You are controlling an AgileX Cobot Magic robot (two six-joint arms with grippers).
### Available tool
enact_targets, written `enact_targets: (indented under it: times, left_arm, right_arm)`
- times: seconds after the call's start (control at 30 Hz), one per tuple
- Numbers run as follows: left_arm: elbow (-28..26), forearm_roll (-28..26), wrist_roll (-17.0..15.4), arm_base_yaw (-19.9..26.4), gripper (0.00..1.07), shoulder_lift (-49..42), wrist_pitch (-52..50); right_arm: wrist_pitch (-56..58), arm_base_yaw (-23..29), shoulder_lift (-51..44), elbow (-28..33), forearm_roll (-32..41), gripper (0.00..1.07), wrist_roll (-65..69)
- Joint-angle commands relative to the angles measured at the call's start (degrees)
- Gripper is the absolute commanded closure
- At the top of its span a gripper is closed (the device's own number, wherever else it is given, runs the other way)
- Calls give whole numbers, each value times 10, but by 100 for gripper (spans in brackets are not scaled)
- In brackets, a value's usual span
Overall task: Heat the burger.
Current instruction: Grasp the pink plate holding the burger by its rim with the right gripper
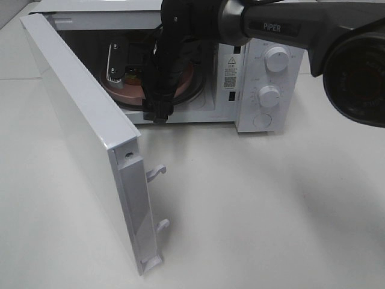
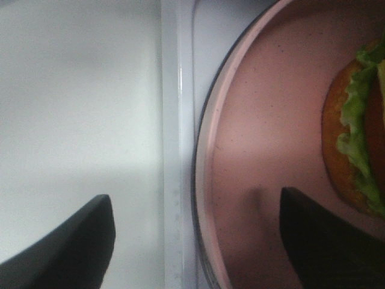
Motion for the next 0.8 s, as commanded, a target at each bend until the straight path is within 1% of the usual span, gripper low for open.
enact_targets:
  times: [0.03,0.17,0.37,0.8]
  left_arm:
    - [2,-2,0,1,6,-3,2]
    - [2,-2,0,1,6,-3,2]
    - [2,-2,0,1,6,-3,2]
    - [2,-2,0,1,6,-3,2]
  right_arm:
    - [-21,-5,5,-5,4,31,2]
    - [-24,-5,14,-10,6,31,5]
    - [-17,-3,43,-46,22,31,15]
    - [7,-3,63,-49,35,32,8]
